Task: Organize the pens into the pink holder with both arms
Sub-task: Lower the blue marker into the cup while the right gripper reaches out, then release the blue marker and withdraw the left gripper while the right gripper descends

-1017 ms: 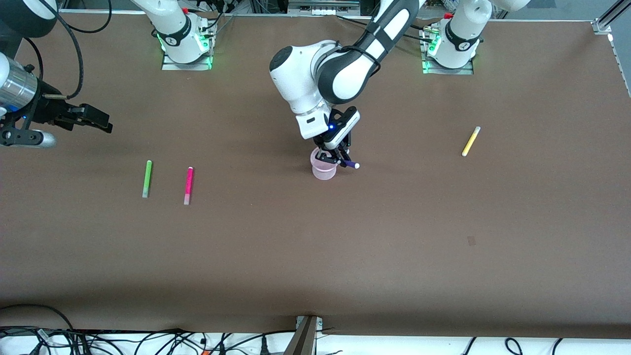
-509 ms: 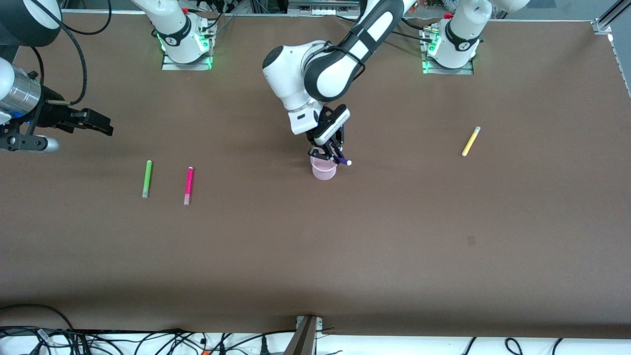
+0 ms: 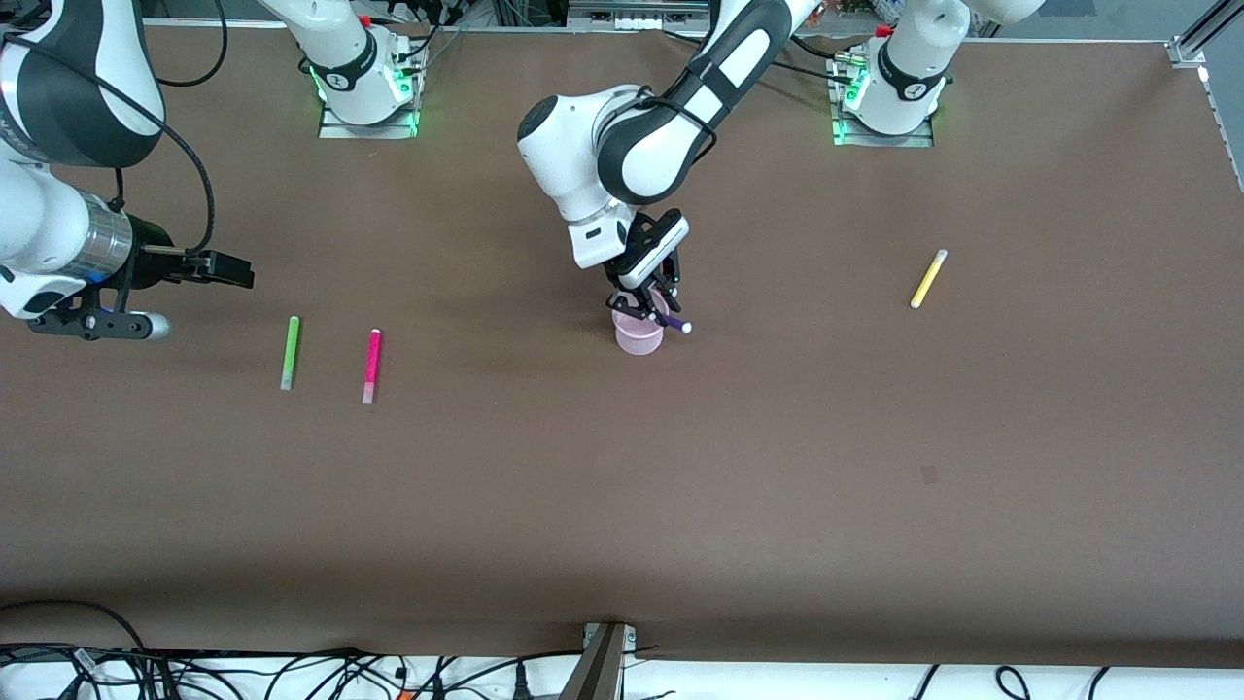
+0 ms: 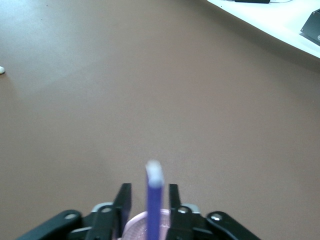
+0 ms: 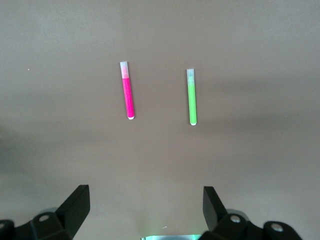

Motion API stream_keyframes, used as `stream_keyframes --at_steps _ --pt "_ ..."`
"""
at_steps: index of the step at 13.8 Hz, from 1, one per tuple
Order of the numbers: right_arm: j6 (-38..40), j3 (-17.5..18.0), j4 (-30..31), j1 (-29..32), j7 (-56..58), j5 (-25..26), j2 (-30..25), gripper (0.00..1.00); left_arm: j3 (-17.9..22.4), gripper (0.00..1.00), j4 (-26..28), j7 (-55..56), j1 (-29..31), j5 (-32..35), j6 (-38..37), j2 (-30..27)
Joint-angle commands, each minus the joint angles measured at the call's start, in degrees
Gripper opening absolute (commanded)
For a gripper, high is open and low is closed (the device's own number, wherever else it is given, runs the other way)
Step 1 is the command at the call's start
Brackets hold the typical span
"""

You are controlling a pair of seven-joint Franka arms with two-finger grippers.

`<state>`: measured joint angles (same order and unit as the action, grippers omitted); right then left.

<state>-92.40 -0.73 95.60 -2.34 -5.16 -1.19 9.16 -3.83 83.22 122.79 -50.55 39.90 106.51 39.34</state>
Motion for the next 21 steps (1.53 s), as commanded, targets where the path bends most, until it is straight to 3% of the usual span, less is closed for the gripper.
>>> stream_keyframes --at_steps 1,4,6,11,14,18,21 --pt "-0.7 0.6 0.8 -0.1 -0.3 -0.2 1.1 1.00 1.3 0.80 -3.1 0.6 -1.0 1.6 -2.0 1.2" --pt "-5.1 0.8 5.3 -1.7 -1.3 -0.3 2.9 1.00 1.6 0.86 -3.2 -2.2 -0.3 1.5 -2.6 -0.8" --pt "-11.5 0.8 11.7 -2.0 -1.3 -0.3 2.5 1.00 1.0 0.86 -3.2 -9.3 3.8 -0.9 -2.8 -5.5" --pt "-33.2 0.9 24.5 -2.9 -1.2 -2.4 5.2 1.00 1.0 0.86 -3.2 -35.2 15.8 -17.1 -4.5 -17.1" --pt "-37.1 0.9 25.8 -3.0 -1.3 -2.5 7.0 0.99 0.9 0.88 -3.2 -50.1 23.4 -23.6 -8.4 -22.2" --pt "-47.2 1.7 27.5 -3.4 -1.3 -2.6 11.5 0.97 0.9 0.97 -3.0 -74.4 35.5 -31.9 -15.5 -27.4" --pt "-49.0 2.3 28.2 -3.8 -3.5 -2.7 12.4 0.91 0.9 1.00 -1.7 -91.6 43.6 -34.2 -19.1 -29.6"
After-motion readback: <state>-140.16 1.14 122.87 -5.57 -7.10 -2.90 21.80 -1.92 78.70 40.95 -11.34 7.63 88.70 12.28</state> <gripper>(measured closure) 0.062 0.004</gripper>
